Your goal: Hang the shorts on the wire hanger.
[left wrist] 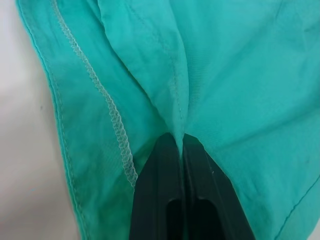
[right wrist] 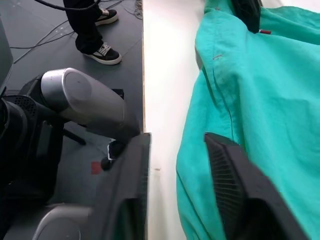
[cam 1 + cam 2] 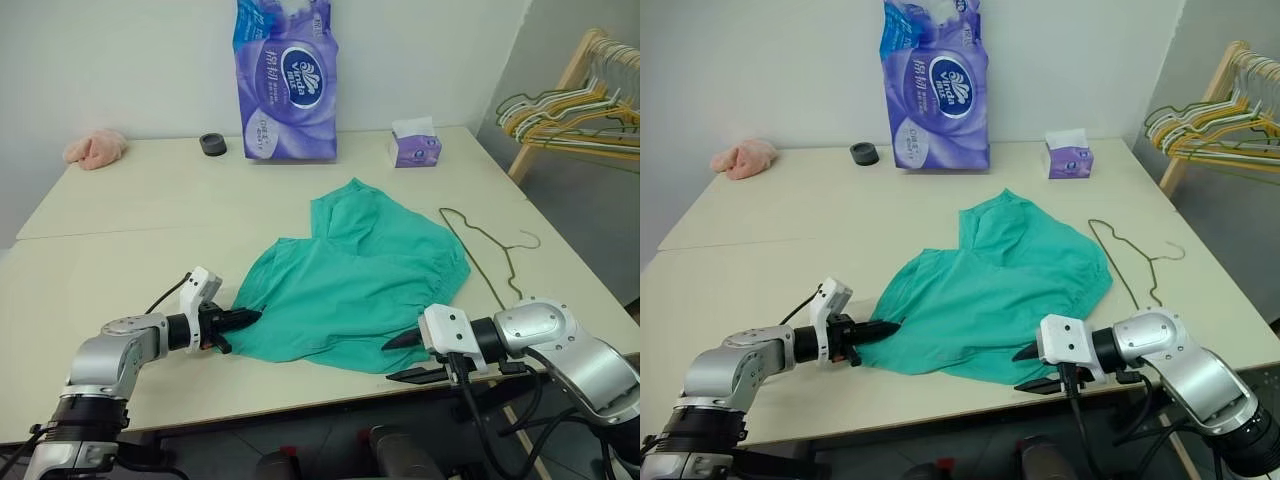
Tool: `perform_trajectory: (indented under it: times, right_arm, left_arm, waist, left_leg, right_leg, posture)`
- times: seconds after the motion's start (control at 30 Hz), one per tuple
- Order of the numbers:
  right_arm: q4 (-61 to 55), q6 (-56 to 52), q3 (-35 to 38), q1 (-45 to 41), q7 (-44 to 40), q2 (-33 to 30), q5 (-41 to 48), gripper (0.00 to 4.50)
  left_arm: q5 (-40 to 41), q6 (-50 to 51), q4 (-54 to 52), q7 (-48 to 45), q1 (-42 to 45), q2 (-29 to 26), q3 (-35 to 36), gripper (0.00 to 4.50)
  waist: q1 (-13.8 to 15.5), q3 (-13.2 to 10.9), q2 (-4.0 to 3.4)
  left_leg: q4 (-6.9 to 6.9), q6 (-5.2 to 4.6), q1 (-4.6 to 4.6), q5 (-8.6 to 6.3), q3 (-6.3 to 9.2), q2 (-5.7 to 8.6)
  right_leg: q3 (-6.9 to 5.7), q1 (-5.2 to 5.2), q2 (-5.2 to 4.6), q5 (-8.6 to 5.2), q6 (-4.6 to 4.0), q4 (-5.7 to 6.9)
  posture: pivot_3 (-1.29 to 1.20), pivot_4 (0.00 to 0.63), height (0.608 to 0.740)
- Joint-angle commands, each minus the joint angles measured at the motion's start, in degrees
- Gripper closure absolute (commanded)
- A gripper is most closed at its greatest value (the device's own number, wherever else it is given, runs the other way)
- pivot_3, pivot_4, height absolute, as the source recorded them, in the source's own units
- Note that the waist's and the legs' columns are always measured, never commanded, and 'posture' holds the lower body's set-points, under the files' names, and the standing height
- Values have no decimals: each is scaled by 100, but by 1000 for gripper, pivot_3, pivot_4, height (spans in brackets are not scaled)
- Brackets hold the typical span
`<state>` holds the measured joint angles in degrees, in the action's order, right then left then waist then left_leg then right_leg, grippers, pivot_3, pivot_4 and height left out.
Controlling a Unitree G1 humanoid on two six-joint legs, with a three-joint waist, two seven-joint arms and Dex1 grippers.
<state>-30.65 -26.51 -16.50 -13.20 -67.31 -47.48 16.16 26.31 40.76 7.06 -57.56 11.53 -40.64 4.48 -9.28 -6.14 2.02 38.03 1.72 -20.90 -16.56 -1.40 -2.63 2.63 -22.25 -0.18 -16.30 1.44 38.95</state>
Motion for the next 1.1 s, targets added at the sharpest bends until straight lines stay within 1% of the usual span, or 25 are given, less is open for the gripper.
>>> perform_trajectory:
  times: [0.03,0.13,0.2,0.4,0.47,0.57,0.77,0.83,0.97,1.03,1.1]
  right_arm:
    - [356,856,-37,-17,88,-213,-665,1763]
    - [879,1798,-221,169,309,-303,-1381,1763]
    - [1184,2240,-261,255,463,-263,-1660,1763]
    - [1847,3322,-396,291,631,-267,-2262,1763]
    - [1996,3439,-403,278,716,-168,-2327,1763]
    - [2154,3458,-386,254,799,-14,-2357,2385]
    - [2174,3082,-237,197,699,137,-2053,4449]
    - [2150,2945,-190,140,648,176,-1924,4479]
    - [1894,2345,108,-47,297,140,-1221,4479]
    - [1679,1773,565,-269,-156,-189,-504,4479]
    - [1526,1351,834,-395,-401,-421,-64,4479]
  left_arm:
    - [80,17,-214,69,-34,-26,153,4500]
    - [130,31,-267,118,-72,-12,171,4500]
    - [158,51,-305,142,-89,3,180,4500]
    - [202,78,-331,179,-98,7,187,4500]
    - [208,84,-335,185,-93,5,185,4500]
    - [208,106,-353,178,-89,-7,193,4500]
    - [241,137,-461,152,-234,-59,249,4500]
    - [284,168,-534,154,-313,-83,288,4500]
    - [601,452,-995,88,-694,-251,611,4500]
    - [1102,851,-1849,-99,-1512,-462,1092,4500]
    - [1598,1223,-2437,-65,-2077,-474,1521,4500]
  waist:
    - [3,0,1]
    - [2,0,2]
    - [-2,-1,1]
    - [-8,-2,0]
    - [-12,0,3]
    - [-15,2,6]
    - [-13,1,6]
    - [-12,1,5]
    - [-18,-2,0]
    - [-41,-15,-4]
    - [-26,-21,-9]
  left_leg:
    - [0,0,0,0,-1,0]
    - [0,0,0,0,-7,1]
    - [-1,0,1,0,-6,0]
    - [-1,0,4,0,-8,0]
    - [-1,0,6,0,-8,-1]
    - [1,0,9,0,-7,-3]
    - [3,0,10,0,-8,-3]
    - [3,0,10,0,-8,-4]
    - [2,0,8,0,-8,-5]
    - [0,0,6,0,-9,-7]
    - [-4,1,7,-1,-15,-8]
  right_leg:
    - [0,0,0,0,0,-1]
    - [1,0,-1,0,1,-2]
    - [2,-1,0,-2,0,-1]
    - [3,1,1,-2,-1,2]
    - [3,2,1,-1,0,2]
    - [3,5,3,-1,0,3]
    - [4,6,3,0,2,6]
    - [5,5,2,0,1,5]
    - [7,4,1,0,1,5]
    - [8,0,0,0,-1,5]
    - [10,-2,-29,-2,-4,5]
  posture:
    - [-179,81,740]
    - [-178,83,740]
    - [-179,83,740]
    - [-180,83,740]
    - [-180,83,740]
    - [-177,81,740]
    - [-173,79,740]
    - [-172,79,740]
    - [-161,81,740]
    - [-147,81,740]
    - [-128,85,740]
